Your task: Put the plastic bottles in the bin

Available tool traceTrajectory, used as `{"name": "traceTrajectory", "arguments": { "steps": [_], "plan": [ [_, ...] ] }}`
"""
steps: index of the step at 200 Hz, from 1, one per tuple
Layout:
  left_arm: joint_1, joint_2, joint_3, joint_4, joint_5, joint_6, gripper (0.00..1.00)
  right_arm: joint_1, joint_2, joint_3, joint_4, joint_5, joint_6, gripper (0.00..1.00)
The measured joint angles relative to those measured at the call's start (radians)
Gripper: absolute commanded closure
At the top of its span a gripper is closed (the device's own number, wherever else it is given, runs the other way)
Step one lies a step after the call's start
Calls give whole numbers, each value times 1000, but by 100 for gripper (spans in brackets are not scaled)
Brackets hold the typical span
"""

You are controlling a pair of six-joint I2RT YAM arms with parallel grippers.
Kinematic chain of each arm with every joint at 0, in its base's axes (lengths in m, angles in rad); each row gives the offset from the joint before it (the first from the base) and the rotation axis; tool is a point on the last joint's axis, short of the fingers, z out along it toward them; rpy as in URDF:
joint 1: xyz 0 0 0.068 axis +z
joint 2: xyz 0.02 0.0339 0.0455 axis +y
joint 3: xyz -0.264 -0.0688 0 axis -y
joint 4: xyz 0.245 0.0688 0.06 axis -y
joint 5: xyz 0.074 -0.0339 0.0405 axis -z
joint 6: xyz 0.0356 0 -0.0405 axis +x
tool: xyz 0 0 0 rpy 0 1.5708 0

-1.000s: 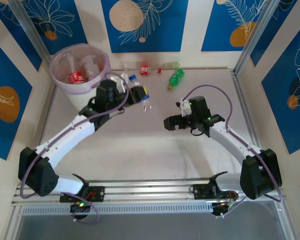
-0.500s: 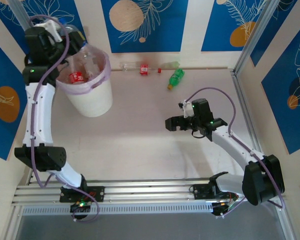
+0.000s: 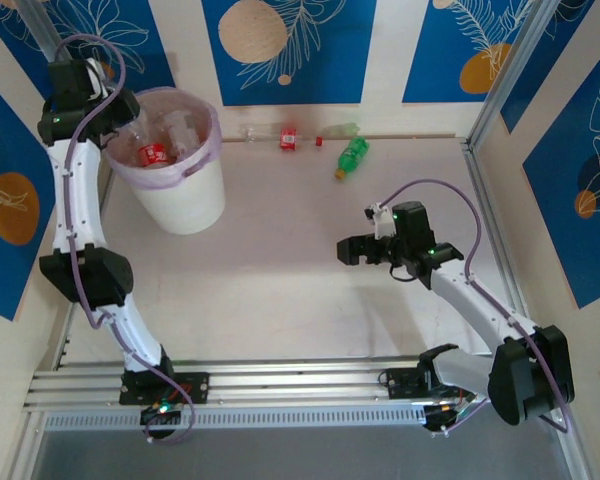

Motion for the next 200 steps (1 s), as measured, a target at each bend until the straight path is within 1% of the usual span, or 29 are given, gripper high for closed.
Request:
{"name": "traceTrajectory", "arguments": {
  "steps": [41,87,106,112,123,133,142,147,163,187,195,200],
  "plan": [
    [-12,39,3,-85,-81,66,100,-25,-29,-40,-14,0,-10,3],
    [-16,56,2,-117,-105,104,100,-54,-34,-44,-13,-9,-8,4],
    [-14,78,2,-117,-115,115,88,-60,-34,-47,-13,-10,-5,4],
    [-16,87,2,-114,-111,117,83,-61,-34,-48,-13,-10,-5,4],
    [-26,106,-1,-116,-100,118,63,-63,-34,-49,-13,-11,-5,4],
    [-35,124,-12,-121,-97,116,53,-64,-34,-50,-13,-12,-5,4],
    [-37,136,-16,-112,-98,114,39,-66,-34,-51,-13,-12,-5,4],
    [-35,141,-18,-109,-95,119,33,-67,-34,-53,-12,-12,-5,4],
    [-39,146,-23,-112,-82,114,18,-68,-34,-57,-10,-13,-2,4],
    [-45,145,-24,-109,-71,124,3,-71,-34,-58,-6,-16,-1,4],
    [-45,143,-24,-105,-64,121,0,-71,-34,-58,-5,-16,0,4],
    [-45,141,-24,-100,-63,122,0,-71,-34,-58,-5,-16,2,4]
  ]
}}
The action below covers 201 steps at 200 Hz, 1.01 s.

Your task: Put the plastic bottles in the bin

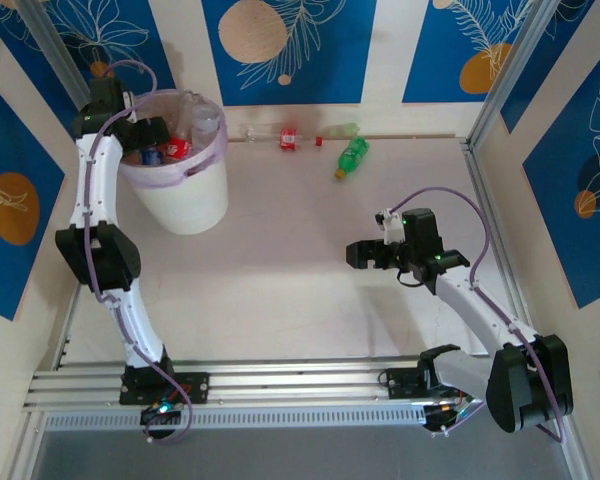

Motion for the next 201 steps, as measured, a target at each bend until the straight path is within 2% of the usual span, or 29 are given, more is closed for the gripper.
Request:
{"name": "traceTrajectory", "arguments": {
  "steps": [63,118,160,201],
  "plan": [
    [0,-83,0,27,50,-27,0,-1,3,0,0,-8,7,4],
    [-10,-188,18,86,104,-80,10,0,12,13,0,-15,8,5],
    [-115,-166,26,114,151,-95,14,20,30,33,-2,-14,15,5],
    [-209,-102,26,129,146,-82,20,37,30,51,-13,-10,14,5]
  ]
}}
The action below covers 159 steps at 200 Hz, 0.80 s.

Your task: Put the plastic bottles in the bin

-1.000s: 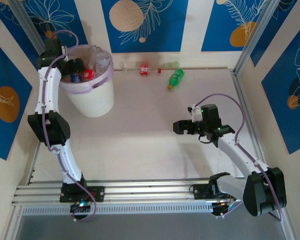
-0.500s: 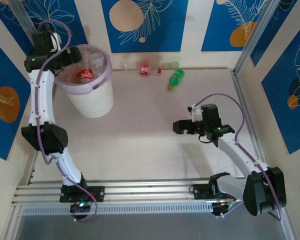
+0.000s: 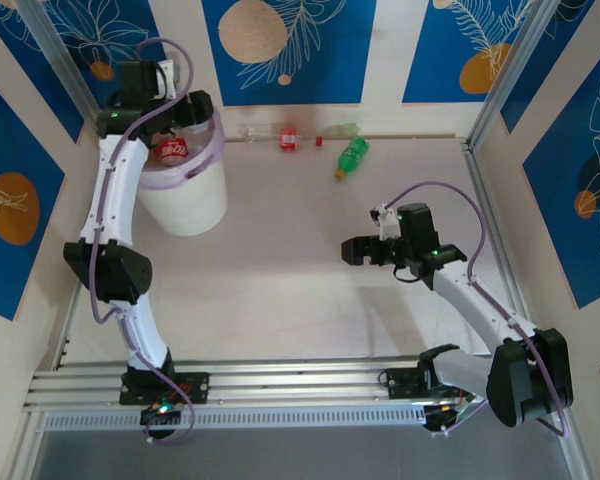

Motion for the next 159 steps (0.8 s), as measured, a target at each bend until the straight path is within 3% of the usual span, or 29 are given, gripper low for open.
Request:
{"name": "traceTrajectory", "arguments": {
  "steps": [75,159],
  "plan": [
    [7,34,-77,3,-260,94,28,3,0,0,-12,4,0,5],
    [22,37,-82,2,-260,74,14,9,-9,8,-42,27,2,6]
  ]
}}
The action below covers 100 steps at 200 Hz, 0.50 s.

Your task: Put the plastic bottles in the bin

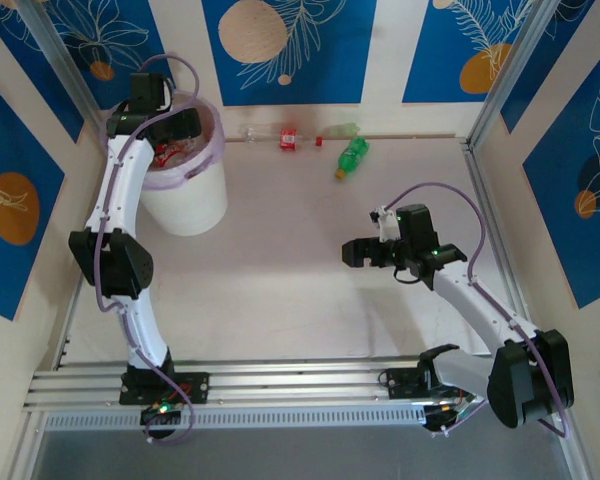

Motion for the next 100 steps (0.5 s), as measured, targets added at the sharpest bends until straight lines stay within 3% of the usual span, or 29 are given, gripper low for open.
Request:
{"name": "traceTrajectory", "arguments": {
  "steps": [54,79,100],
  "plan": [
    [0,-95,4,-4,10,1,12,-16,-2,67,0,19,64,10],
    [-17,-230,-34,9,23,4,11,-29,53,149,10,30,93,12],
    [-71,-407,-191,62,31,-5,11,-42,130,237,24,32,112,12]
  ]
}}
